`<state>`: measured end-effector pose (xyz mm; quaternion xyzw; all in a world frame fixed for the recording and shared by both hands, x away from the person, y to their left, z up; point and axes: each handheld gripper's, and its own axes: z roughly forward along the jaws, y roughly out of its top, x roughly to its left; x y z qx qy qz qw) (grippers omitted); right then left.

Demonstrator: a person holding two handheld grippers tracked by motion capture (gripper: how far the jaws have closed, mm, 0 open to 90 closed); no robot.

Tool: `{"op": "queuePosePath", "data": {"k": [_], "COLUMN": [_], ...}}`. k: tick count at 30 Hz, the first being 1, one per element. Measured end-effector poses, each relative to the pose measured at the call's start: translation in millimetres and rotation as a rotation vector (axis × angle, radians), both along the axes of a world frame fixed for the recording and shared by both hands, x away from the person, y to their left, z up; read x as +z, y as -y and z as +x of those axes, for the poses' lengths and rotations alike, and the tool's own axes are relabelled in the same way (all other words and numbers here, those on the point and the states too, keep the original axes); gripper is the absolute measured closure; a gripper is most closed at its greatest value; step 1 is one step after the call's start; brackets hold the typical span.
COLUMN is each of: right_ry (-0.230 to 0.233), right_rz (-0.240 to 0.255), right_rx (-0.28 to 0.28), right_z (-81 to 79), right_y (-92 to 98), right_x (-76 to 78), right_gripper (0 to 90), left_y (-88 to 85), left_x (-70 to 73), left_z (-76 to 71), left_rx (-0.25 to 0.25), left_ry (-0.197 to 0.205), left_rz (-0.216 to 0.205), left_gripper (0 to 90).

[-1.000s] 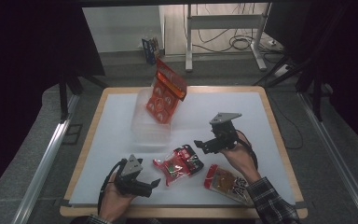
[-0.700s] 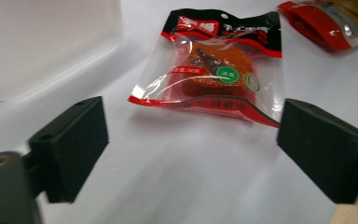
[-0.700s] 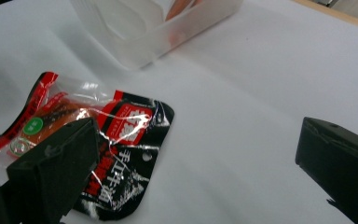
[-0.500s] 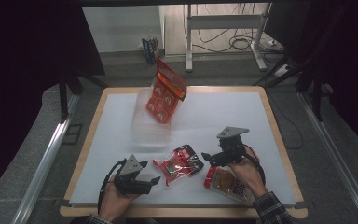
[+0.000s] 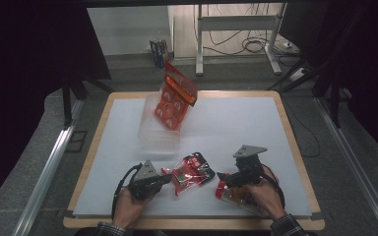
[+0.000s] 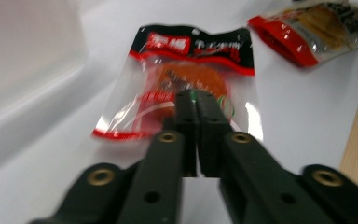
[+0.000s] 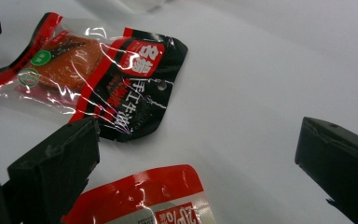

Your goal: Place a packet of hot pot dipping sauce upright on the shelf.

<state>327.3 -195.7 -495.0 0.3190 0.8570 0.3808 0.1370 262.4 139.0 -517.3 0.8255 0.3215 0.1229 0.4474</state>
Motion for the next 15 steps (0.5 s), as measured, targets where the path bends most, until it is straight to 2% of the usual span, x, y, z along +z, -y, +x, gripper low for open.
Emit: {"op": "queuePosePath", "data": {"k": [3, 8, 12, 15], "right_ry": [-0.008, -0.008, -0.007, -0.007], "right_rz": [-0.002, -0.022, -0.032, -0.033], "right_rx": [-0.003, 0.011, 0.015, 0.011], "right_z": [1.0, 1.6, 1.9, 1.7], "right_y": [-1.0, -2.8, -2.6, -2.2], "right_x": [-2.3, -5.6, -6.2, -5.1], "right_gripper": [0.0, 0.0, 0.1, 0.1], "left_y": [9.9, 20.1, 17.9, 15.5], "left_x": [-3.4, -11.7, -13.7, -15.5], "left_z": [5.3, 10.0, 10.7, 10.7], "left_rx": [-0.01, 0.0, 0.005, 0.006], "left_ry": [-0.012, -0.025, -0.046, -0.076], "left_rz": [-0.007, 0.039, 0.063, 0.064], "left_gripper": [90.0, 90.0, 89.9, 89.9]}}
